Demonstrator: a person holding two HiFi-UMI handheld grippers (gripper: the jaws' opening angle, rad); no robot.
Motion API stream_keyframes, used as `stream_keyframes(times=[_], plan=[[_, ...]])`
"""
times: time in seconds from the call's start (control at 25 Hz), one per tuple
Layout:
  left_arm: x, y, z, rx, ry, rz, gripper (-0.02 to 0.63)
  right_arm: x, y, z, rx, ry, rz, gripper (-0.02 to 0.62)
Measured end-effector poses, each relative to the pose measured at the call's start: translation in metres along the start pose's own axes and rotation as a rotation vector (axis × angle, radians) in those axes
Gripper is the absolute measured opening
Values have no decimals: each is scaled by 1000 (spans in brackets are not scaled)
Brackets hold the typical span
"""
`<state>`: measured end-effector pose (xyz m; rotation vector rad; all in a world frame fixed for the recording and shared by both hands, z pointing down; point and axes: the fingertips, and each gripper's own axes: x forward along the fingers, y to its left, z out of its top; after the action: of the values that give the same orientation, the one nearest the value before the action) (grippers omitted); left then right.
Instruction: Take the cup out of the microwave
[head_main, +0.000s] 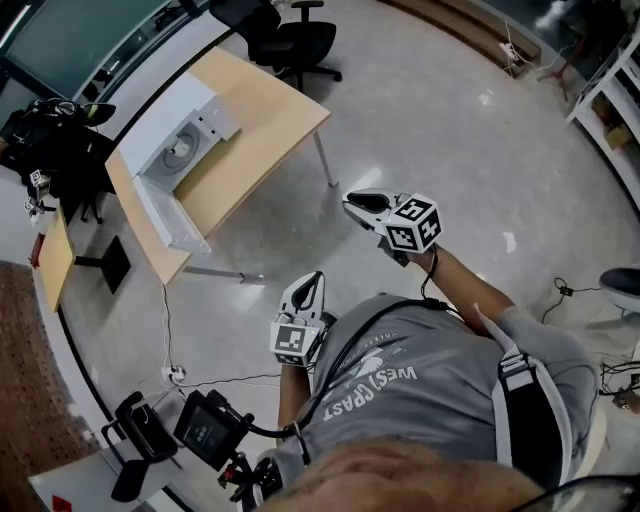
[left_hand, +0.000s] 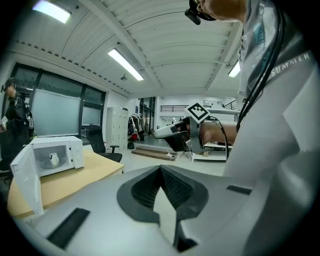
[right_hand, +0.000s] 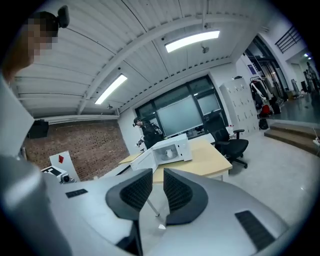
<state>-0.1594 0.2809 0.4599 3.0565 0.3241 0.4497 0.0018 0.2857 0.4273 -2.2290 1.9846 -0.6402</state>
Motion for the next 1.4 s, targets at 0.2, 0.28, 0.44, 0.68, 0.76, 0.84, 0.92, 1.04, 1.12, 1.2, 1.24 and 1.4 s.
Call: stream_keyframes(times=[0.2,0.28,0.44,0.68,0.76,0.84,0.92,1.04,1.12,1.2,1.24,1.4], plan=[[4,-4,-5,-12,5,-14,43,5,-3,-15,23,36,-4,75],[6,-3,-9,-20,10,-19,43,6,-6,-20,33,46,-11,75],[9,-3,-13,-32,18,-35,43,5,-13,-27,55,57,-34,75],[10,-6,-24,-33,33,-57,43,2,-11,-41,84,74,-53,75],[8,-7,-26,-35,37,-66,43,3,-7,-47,93,85,-53,75],[3,-9,-28,-39,37,-65,43,3,-2,-52,103,95,-53,75],[-3,-7,-29,-50,35,-48,43,3,2,-55,111,102,-46,75],[-13,-1,-28,-97,23,-9,43,9,11,-53,114,109,-21,75],[-19,3,-27,-125,13,13,43,16,16,-49,107,111,-1,75],[-24,7,-28,-133,7,35,43,24,20,-46,98,112,17,75],[-26,8,-29,-138,5,46,43,28,22,-46,95,114,26,75],[-29,16,-34,-177,-4,67,43,40,29,-53,93,140,54,75]])
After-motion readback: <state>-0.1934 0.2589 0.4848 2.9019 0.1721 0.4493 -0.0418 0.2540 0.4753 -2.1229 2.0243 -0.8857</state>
